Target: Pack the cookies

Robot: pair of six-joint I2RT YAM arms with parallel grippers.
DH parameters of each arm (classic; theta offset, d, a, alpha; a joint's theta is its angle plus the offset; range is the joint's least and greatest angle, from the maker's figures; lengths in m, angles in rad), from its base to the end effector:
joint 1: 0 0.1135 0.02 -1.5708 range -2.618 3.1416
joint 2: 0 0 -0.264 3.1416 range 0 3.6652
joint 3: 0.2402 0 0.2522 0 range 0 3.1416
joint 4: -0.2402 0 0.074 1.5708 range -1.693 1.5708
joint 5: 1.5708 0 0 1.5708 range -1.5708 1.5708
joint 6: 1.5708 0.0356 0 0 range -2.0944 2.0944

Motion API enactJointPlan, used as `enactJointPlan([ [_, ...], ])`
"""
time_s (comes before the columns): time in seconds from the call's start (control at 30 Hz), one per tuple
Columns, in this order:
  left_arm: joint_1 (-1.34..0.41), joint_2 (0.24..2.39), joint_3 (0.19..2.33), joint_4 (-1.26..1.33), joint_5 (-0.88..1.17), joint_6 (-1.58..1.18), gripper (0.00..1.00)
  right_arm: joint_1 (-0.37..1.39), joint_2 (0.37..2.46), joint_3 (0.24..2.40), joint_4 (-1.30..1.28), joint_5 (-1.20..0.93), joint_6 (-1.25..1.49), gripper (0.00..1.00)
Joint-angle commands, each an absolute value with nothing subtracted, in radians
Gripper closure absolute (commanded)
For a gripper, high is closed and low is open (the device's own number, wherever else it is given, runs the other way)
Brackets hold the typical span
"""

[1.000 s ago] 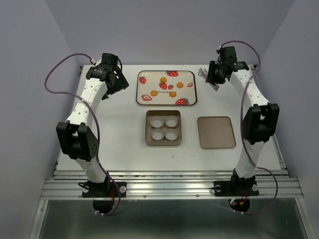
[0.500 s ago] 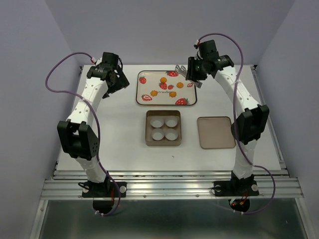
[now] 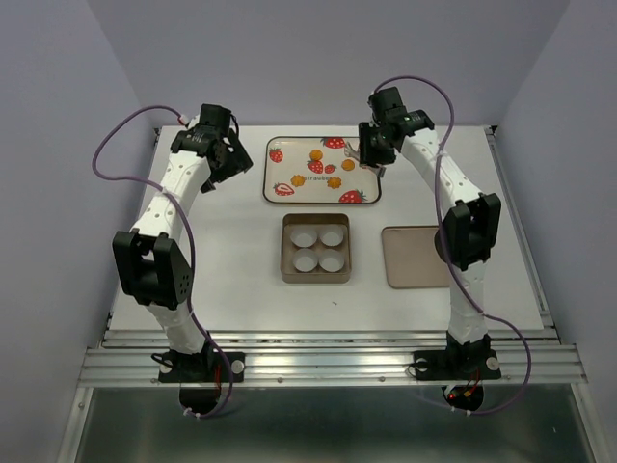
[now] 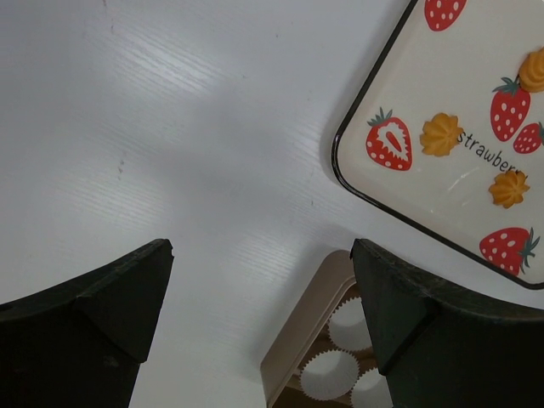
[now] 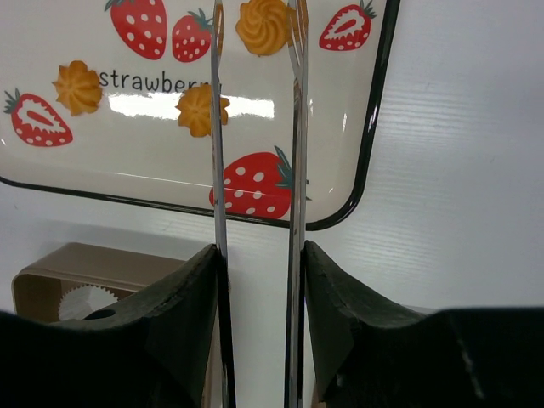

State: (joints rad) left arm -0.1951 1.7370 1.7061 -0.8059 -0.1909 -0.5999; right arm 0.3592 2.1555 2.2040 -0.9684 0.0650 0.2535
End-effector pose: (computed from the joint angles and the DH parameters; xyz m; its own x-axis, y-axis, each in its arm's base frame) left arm 0.3774 -0.0677 0.3454 -0.6383 -0.4389 -0.6324 -0.3570 0.8966 -0.2619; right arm 0.4444 0.1644 0.3183 -0.7997 -0.0329 -0.5995 -0.1171 0.9879 0.1019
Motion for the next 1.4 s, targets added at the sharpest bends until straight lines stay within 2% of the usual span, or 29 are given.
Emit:
enactJointPlan([
  [0.0,-0.202,1.694,1.684,-0.801,-0.187,-0.614,0.01,0.368,2.167,2.263,-0.974,0.103,0.242,0.52],
  [0.4,-0.202,1.69,1.671,-0.804,-0.196,-0.614,0.01,0.368,2.214,2.267,-0.96,0.104,0.235,0.46],
  [0.73,-0.202,1.69,1.658,-0.801,-0.198,-0.607,0.01,0.377,2.237,2.27,-0.954,0.084,0.226,0.46],
  [1.37,-0.201,1.675,1.638,-0.799,-0.222,-0.595,0.01,0.426,2.258,2.246,-0.966,0.216,0.21,0.46],
])
